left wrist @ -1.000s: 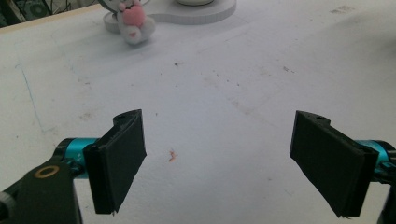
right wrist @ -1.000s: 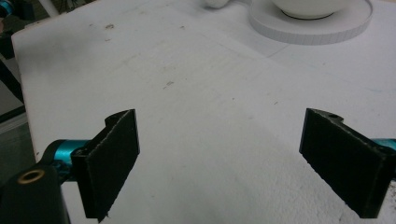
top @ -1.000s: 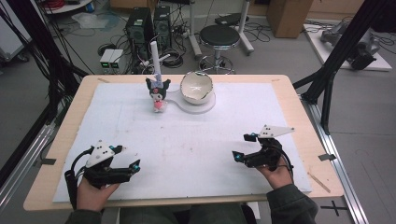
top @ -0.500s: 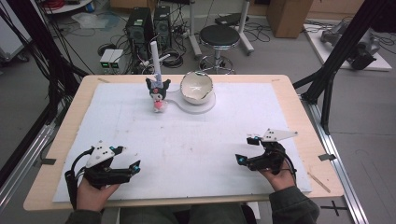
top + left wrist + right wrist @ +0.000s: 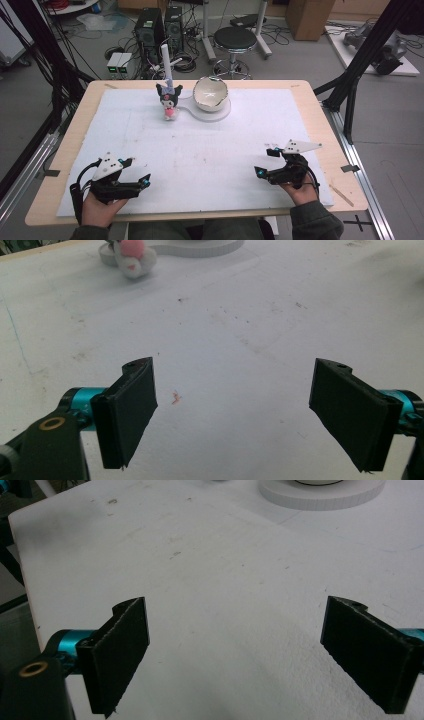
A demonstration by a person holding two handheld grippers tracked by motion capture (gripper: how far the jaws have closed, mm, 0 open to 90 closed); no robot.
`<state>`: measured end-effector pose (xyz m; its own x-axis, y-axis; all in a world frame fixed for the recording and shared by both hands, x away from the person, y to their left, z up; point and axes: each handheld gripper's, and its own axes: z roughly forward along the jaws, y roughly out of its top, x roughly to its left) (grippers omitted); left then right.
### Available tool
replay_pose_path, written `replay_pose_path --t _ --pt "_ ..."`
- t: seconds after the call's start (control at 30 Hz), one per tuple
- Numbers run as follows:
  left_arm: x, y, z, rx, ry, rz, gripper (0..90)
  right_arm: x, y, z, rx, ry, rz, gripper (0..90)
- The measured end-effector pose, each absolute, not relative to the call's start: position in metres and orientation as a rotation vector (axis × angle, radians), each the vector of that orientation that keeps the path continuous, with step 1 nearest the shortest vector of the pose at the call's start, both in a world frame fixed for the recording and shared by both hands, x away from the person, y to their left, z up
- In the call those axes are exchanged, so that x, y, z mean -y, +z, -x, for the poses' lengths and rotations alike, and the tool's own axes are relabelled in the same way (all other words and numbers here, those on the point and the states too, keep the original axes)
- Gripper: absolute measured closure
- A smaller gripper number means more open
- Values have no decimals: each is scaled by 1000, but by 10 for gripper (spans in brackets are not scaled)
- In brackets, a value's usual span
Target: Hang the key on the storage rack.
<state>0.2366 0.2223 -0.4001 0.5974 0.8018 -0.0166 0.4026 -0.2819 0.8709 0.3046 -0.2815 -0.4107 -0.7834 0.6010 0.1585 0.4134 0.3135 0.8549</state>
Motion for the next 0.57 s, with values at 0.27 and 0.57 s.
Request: replay_pose_path --t 0.27,0.57 --pt "-223 -403 -236 -962 521 -1915 192 285 -412 -303 -2375 1481 -935 111" --pt "-223 -405 -237 -961 504 -1920 194 284 -414 -302 -2380 1480 -942 111"
